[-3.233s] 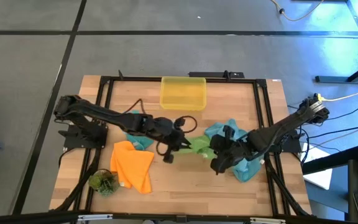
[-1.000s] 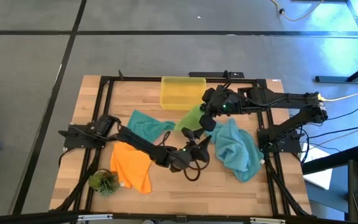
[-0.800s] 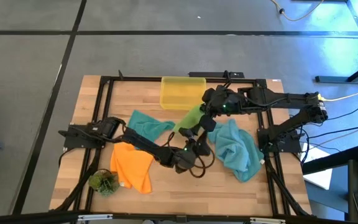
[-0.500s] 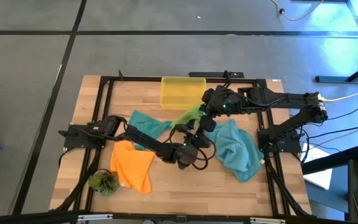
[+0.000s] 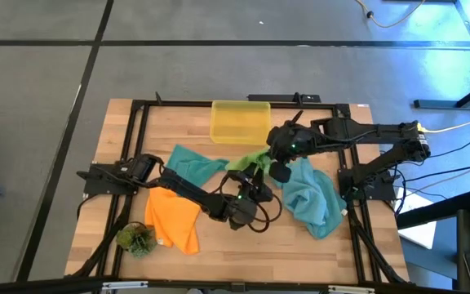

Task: Fold microfiber towels
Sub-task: Fold the green microfiber cloth

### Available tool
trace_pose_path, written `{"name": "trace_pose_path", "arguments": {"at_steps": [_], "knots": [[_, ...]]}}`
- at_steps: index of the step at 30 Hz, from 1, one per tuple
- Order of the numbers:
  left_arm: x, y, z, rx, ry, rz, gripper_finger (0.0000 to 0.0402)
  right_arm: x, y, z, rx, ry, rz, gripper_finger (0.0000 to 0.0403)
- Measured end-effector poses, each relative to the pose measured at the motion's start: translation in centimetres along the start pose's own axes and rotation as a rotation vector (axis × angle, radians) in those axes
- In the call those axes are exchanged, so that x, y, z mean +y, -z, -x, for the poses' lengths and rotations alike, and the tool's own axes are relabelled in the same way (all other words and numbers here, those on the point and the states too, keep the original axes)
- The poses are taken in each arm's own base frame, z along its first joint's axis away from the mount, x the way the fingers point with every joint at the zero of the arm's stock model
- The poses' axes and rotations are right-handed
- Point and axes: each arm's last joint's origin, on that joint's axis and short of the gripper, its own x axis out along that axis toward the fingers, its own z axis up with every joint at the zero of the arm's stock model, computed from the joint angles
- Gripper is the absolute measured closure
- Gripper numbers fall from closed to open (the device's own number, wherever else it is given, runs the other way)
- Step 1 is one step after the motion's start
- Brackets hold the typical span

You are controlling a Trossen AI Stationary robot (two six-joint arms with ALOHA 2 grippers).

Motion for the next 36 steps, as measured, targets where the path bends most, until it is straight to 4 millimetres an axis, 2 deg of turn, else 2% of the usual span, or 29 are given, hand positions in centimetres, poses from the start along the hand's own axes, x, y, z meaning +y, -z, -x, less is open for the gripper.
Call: {"name": "trace_pose_path", "arguments": {"at_steps": [4,7,9,18,23,30,36], "knots": [[0.7,0.4,0.2,-0.003,0.003,-0.012,0.0314,0.6,0.5,0.1,0.032,-0.005,0.025,0.0395],[2.3,0.3,0.7,-0.016,0.019,0.000,0.0370,0.9,0.7,0.2,0.043,-0.009,0.038,0.0395],[3.3,0.3,1.0,-0.031,0.036,0.016,0.0393,1.0,0.9,0.2,0.052,-0.010,0.046,0.0395],[8.0,0.9,2.9,-0.130,0.151,0.033,0.0401,0.9,1.5,0.3,0.117,-0.019,0.132,0.0395],[11.1,0.2,2.9,-0.172,0.191,0.075,0.0401,0.9,1.7,0.6,0.166,-0.060,0.168,0.0395],[13.5,-0.3,1.4,-0.212,0.231,0.001,0.0401,0.8,1.3,2.5,0.194,-0.107,0.233,0.0395],[14.7,0.0,-1.4,-0.213,0.309,-0.006,0.0401,-0.3,-0.1,5.5,0.150,-0.104,0.288,0.0395]]}}
